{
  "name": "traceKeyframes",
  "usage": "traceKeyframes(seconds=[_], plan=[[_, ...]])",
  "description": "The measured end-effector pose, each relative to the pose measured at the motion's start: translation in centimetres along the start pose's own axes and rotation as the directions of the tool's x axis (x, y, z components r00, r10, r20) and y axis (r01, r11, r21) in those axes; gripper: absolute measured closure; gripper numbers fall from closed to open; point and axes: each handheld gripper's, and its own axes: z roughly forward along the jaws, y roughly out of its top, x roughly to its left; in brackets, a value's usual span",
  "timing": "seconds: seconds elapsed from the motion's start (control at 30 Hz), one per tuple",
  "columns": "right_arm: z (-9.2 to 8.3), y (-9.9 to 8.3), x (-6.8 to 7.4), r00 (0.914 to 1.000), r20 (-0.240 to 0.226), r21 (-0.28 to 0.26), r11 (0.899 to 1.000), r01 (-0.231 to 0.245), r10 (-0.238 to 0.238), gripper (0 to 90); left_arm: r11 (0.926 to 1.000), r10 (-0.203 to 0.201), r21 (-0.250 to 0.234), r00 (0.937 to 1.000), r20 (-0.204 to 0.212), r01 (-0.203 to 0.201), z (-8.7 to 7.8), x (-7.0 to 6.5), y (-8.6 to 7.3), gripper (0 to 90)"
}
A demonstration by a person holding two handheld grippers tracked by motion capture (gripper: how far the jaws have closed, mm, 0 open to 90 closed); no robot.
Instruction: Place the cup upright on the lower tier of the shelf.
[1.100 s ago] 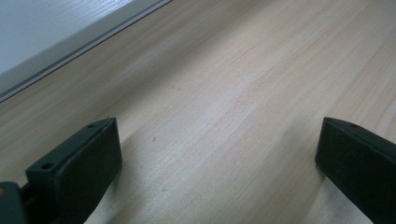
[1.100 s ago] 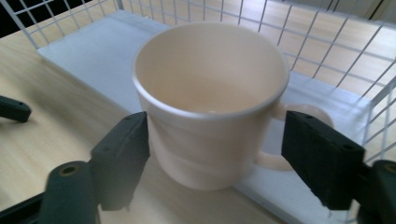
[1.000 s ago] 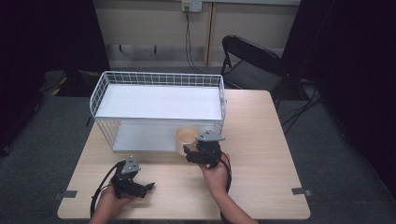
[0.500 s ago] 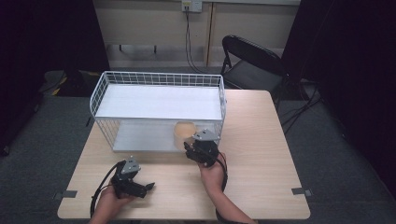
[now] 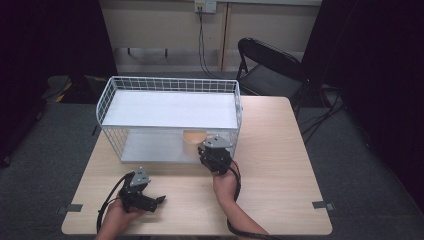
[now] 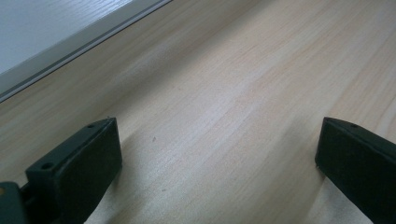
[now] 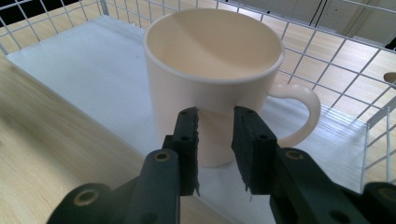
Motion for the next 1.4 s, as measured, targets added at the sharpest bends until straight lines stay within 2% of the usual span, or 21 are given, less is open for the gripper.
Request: traceKeyframes(seconds=[0.07, 0.1, 0.27, 0.47, 0.63, 0.7, 1.1, 1.2, 1.23, 1.4], plan=[[0.0, 0.0, 0.0, 1.0, -0.002, 0.0, 1.0, -0.002, 0.002, 67.3, 1.0, 0.0, 0.0, 1.0, 0.0, 0.0, 0.0, 0.0, 0.0, 0.0], [0.0, 0.0, 0.0, 1.0, -0.003, -0.001, 1.0, -0.004, 0.004, 63.0, 1.0, -0.001, 0.0, 1.0, 0.0, 0.001, 0.0, 0.0, 0.0, 0.0], [-0.5, 0.0, -0.1, 0.9977, -0.063, -0.001, 1.0, -0.027, 0.026, 39.1, 1.0, -0.001, 0.0, 1.0, 0.0, 0.001, 0.0, 0.0, 0.0, 0.0], [-1.3, 0.0, -0.3, 0.9913, -0.128, 0.013, 0.999, -0.031, 0.033, 22.1, 1.0, -0.001, 0.0, 1.0, 0.0, 0.001, 0.0, 0.0, 0.0, 0.0], [-2.1, -0.1, -0.4, 0.9892, -0.146, -0.005, 1.0, -0.013, 0.012, 16.0, 1.0, 0.0, 0.0, 1.0, 0.0, 0.0, 0.0, 0.0, 0.0, 0.0], [-2.3, -0.2, -0.5, 0.9858, -0.168, 0.0, 1.0, -0.012, 0.012, 15.0, 1.0, 0.0, 0.0, 1.0, 0.0, 0.0, 0.0, 0.0, 0.0, 0.0], [-3.8, -1.2, -1.2, 0.9754, -0.22, 0.0, 1.0, 0.016, -0.016, 14.6, 1.0, 0.0, 0.0, 1.0, 0.0, 0.0, 0.0, 0.0, 0.0, 0.0], [-4.3, -1.4, -1.5, 0.9721, -0.234, 0.0, 1.0, 0.018, -0.017, 14.8, 1.0, 0.0, 0.0, 1.0, 0.0, 0.0, 0.0, 0.0, 0.0, 0.0], [-4.6, -1.5, -1.8, 0.9679, -0.251, 0.001, 1.0, 0.021, -0.02, 14.8, 1.0, 0.0, 0.0, 1.0, 0.0, 0.0, 0.0, 0.0, 0.0, 0.0], [-5.1, -1.9, -2.1, 0.9638, -0.265, -0.006, 0.999, 0.032, -0.032, 14.9, 1.0, 0.0, 0.0, 1.0, 0.0, 0.0, 0.0, 0.0, 0.0, 0.0]])
